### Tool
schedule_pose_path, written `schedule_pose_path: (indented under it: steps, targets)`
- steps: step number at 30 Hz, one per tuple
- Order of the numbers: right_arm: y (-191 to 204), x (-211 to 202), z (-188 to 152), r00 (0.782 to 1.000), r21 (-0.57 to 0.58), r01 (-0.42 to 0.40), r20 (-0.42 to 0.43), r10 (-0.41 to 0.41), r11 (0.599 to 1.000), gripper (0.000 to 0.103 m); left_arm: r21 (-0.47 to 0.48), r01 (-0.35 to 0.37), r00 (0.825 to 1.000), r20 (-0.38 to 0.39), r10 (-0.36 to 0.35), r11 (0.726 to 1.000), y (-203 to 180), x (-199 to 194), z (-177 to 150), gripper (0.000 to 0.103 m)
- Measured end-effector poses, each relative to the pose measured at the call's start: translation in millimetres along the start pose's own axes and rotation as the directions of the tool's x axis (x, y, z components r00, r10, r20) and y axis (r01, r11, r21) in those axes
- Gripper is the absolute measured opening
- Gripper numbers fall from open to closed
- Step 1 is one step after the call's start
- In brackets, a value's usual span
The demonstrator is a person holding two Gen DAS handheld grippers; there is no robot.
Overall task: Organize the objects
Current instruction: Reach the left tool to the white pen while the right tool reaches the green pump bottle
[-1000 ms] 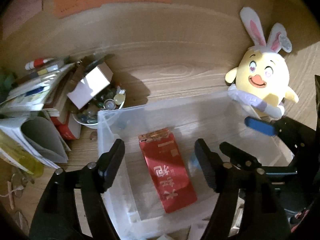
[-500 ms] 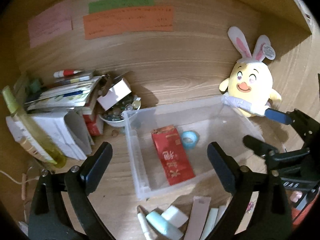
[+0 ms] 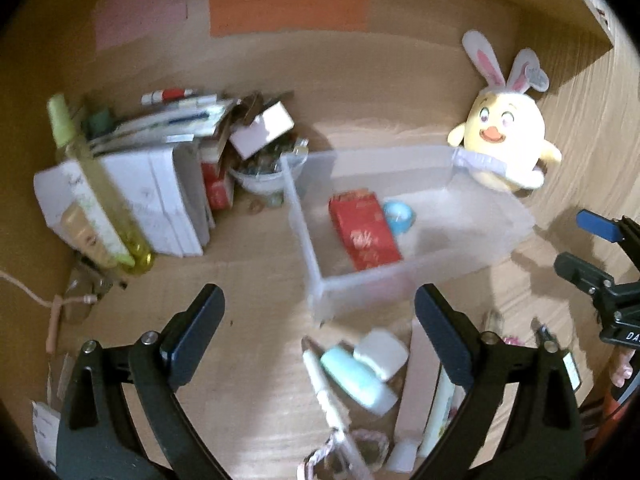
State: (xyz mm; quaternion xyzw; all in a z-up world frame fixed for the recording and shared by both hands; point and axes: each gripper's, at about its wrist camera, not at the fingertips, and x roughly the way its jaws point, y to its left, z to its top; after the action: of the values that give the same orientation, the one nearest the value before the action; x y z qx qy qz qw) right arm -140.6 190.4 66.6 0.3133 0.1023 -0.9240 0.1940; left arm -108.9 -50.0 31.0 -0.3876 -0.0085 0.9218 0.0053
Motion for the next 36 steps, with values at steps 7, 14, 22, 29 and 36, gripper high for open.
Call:
schedule_pose_path:
  steps: [7, 14, 22, 29, 36]
  targets:
    - [9.5, -2.2, -28.9, 0.999, -0.004, 0.019, -0.046, -0.020, 1.000, 0.084, -0.016, -0.011, 0.998, -0.059, 0.010, 1.000, 4.7, 4.5, -33.4, 0.097]
    - [9.5, 1.9, -61.9, 0.992, 0.025, 0.022, -0.121, -0.019, 0.999, 0.084, -0.051, 0.025, 0.993, -0.115, -0.030, 0.998, 7.1, 8.0, -60.3, 0.097]
    - [3.7, -0.8, -92.6, 0.984, 0.090, 0.013, -0.177, 0.003, 0.996, 0.084, -0.088, 0.057, 0.986, -0.148, -0.070, 0.994, 9.8, 13.9, -75.3, 0.096]
    - [-1.5, -3.5, -115.5, 0.983, 0.156, 0.006, -0.182, 0.023, 0.988, 0.082, -0.126, 0.090, 0.980, -0.166, -0.110, 0.988, 13.0, 19.2, -76.7, 0.072]
    - [-2.3, -6.7, -122.4, 0.980, 0.145, -0.001, -0.198, 0.030, 0.989, 0.056, -0.102, 0.094, 0.976, -0.186, -0.112, 0.990, 7.7, 27.0, -79.2, 0.045]
